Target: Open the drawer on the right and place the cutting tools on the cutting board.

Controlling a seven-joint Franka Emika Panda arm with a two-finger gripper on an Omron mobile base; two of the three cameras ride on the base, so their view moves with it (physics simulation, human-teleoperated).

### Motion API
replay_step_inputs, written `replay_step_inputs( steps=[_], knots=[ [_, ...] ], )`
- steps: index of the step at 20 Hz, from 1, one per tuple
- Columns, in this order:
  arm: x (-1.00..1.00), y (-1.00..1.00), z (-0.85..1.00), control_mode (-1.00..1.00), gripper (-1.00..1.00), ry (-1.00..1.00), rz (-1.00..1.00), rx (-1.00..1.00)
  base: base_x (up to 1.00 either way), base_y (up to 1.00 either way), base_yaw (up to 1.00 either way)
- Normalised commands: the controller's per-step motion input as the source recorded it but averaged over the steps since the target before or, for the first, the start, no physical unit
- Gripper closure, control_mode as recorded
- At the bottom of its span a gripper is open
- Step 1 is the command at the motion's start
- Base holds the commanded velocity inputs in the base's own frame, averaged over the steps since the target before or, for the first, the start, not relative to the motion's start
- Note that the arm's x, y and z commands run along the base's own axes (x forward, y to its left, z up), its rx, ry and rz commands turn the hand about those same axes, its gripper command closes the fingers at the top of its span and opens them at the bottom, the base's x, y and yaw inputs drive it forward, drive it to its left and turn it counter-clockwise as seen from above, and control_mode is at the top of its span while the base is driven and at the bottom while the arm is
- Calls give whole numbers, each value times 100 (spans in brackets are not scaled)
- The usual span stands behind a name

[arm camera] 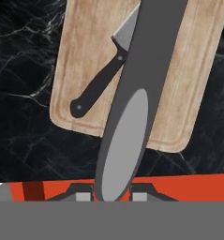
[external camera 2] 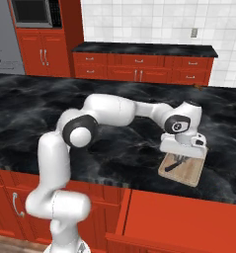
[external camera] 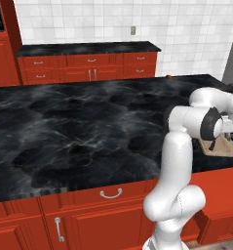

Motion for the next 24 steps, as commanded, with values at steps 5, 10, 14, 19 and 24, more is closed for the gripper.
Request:
replay_step_inputs(
  steps=[5,10,14,19,24],
  knots=[
    [4,0,-14,-100,100,0,2,2,0,0,0],
    [24,0,-39,-100,100,0,0,0,0,0,0],
    [30,0,-39,-100,100,0,0,0,0,0,0],
    [26,0,-38,-100,100,0,0,0,0,0,0],
    [6,-2,-11,-100,100,0,0,0,0,0,0]
  ],
)
